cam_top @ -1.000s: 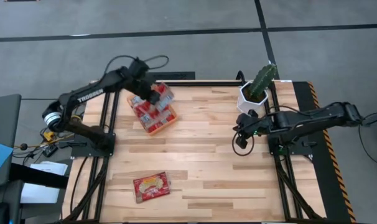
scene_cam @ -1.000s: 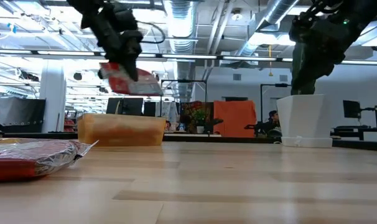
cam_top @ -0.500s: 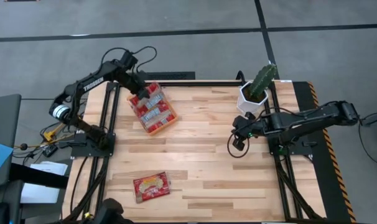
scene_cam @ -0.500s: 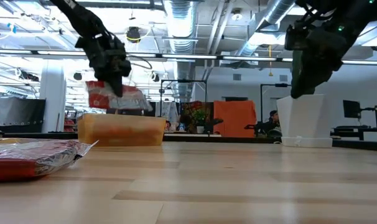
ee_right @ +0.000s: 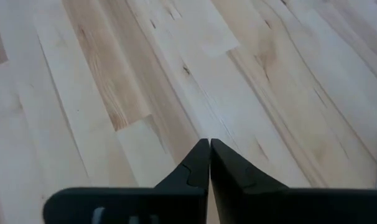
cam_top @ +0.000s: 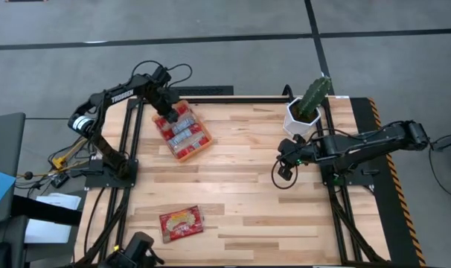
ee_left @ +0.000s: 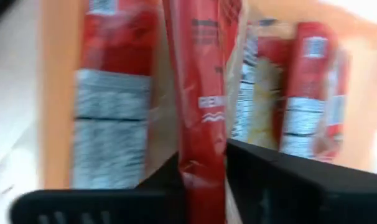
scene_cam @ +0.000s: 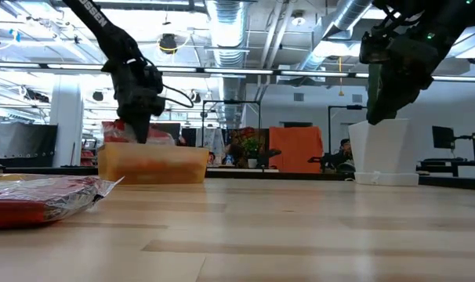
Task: Sort popcorn bags into baskets
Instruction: Put the red popcorn bag into the orange bin
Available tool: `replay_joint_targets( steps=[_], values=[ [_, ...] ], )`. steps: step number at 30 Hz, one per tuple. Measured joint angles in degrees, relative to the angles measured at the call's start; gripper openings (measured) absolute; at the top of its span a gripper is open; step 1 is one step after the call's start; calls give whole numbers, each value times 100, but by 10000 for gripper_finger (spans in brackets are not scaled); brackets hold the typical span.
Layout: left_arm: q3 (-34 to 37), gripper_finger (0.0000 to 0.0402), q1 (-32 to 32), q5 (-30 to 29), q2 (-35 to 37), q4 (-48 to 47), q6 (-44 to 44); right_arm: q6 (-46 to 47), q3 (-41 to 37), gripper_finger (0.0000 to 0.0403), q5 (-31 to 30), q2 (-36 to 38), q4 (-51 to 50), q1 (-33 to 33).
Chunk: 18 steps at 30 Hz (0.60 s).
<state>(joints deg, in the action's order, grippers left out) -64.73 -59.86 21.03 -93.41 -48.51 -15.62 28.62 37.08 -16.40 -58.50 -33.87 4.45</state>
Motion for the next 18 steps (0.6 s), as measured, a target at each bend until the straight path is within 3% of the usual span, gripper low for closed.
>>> replay_joint_targets(
  steps=[7, 12, 18],
  values=[
    [0, 173, 13, -412, 0, 147, 162, -14, 0, 42, 2, 0, 0, 0],
    [0, 254, 20, -371, 0, 421, 562, -18, 0, 33, 2, 0, 0, 2],
    [-103, 299, 24, -436, 2, 201, 767, -18, 0, 24, 2, 0, 0, 2]
  ],
)
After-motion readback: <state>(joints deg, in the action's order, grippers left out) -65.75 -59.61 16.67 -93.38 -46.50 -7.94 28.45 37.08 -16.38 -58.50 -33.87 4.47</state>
